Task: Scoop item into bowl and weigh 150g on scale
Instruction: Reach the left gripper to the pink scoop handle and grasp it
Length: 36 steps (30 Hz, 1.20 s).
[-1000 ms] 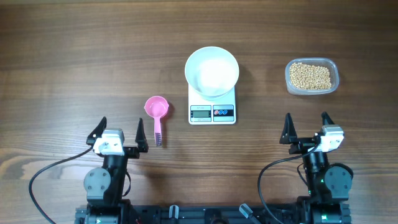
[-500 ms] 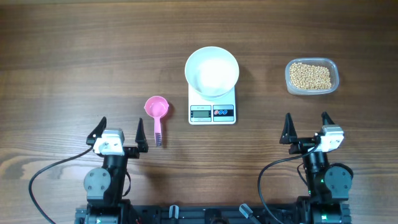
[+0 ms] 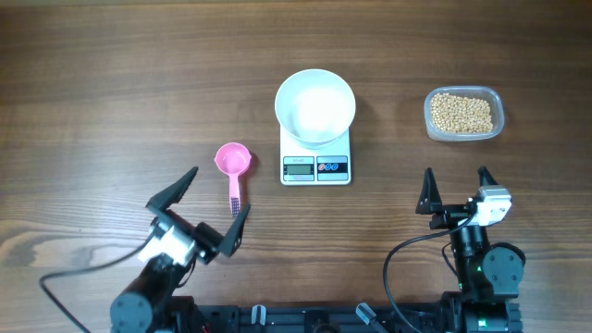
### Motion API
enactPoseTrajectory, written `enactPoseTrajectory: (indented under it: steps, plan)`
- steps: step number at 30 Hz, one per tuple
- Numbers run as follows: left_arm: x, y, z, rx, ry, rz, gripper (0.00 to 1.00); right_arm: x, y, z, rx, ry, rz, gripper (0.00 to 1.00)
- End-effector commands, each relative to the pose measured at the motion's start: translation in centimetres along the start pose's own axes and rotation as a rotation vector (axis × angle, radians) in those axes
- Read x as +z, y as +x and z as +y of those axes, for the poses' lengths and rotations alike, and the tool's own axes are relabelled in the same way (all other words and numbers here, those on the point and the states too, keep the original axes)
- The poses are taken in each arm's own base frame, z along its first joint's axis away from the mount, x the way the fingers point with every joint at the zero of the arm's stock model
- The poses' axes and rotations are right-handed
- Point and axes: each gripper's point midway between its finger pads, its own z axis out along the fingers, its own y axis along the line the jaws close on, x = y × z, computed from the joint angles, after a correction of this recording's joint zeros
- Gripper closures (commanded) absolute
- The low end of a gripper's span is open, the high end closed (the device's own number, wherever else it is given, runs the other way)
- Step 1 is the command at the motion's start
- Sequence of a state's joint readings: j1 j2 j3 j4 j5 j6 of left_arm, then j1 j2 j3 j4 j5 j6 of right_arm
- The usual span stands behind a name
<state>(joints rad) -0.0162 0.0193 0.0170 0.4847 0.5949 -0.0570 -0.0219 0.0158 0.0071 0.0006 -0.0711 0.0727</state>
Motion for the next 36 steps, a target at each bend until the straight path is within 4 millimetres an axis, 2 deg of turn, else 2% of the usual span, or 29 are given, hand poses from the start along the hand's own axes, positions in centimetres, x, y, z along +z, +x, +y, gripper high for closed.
enactPoseTrajectory:
  steps: [1,3,5,7,9,11,14,16,18,20,22,26,30,34,36]
  plan:
    - [0.4,-3.4,0.0,-0.016,0.001,-0.019,0.0,0.0,0.0,0.2,-0.014,-0.01,-0.001,0.0]
    - [0.9,-3.3,1.2,-0.094,-0.067,0.108,0.0,0.0,0.0,0.2,-0.014,-0.01,-0.001,0.0]
    - [1.1,-2.3,2.4,-0.15,-0.129,0.241,0.0,0.0,0.0,0.2,-0.014,-0.011,-0.001,0.0]
    - [0.7,0.1,4.0,-0.255,-0.235,0.427,0.0,0.0,0.0,0.2,-0.014,-0.01,-0.001,0.0]
    - [0.1,3.0,4.3,-0.356,-0.273,0.612,0.0,0.0,0.0,0.2,-0.014,-0.01,-0.001,0.0]
    - [0.2,5.4,3.3,-0.463,-0.219,0.744,0.0,0.0,0.0,0.2,-0.014,-0.01,-0.001,0.0]
    - [0.7,7.7,-0.1,-0.709,-0.04,0.849,0.0,0.0,0.0,0.2,-0.014,-0.011,-0.001,0.0]
    - [0.6,9.5,-0.5,-0.794,-0.02,0.919,0.0,0.0,0.0,0.2,-0.014,-0.011,-0.001,0.0]
    - [-0.1,12.5,1.2,-0.856,-0.172,1.006,0.0,0.0,0.0,0.2,-0.014,-0.011,-0.001,0.0]
    - [-2.2,16.2,3.9,-1.021,-0.505,1.102,0.0,0.0,0.0,0.2,-0.014,-0.011,-0.001,0.0]
    - [-3.4,18.5,4.0,-1.135,-0.606,1.172,0.0,0.0,0.0,0.2,-0.014,-0.011,-0.001,0.0]
    - [-5.1,22.2,2.4,-1.254,-0.618,1.332,0.0,0.0,0.0,0.2,-0.014,-0.011,-0.001,0.0]
    - [-6.5,24.6,1.6,-1.31,-0.638,1.428,0.0,0.0,0.0,0.2,-0.014,-0.011,-0.001,0.0]
    - [-6.5,25.2,1.5,-1.309,-0.619,1.439,0.0,0.0,0.0,0.2,-0.014,-0.011,-0.001,0.0]
    - [-6.1,25.3,1.8,-1.269,-0.585,1.425,0.05,0.0,0.0,0.2,-0.014,-0.01,-0.001,0.0]
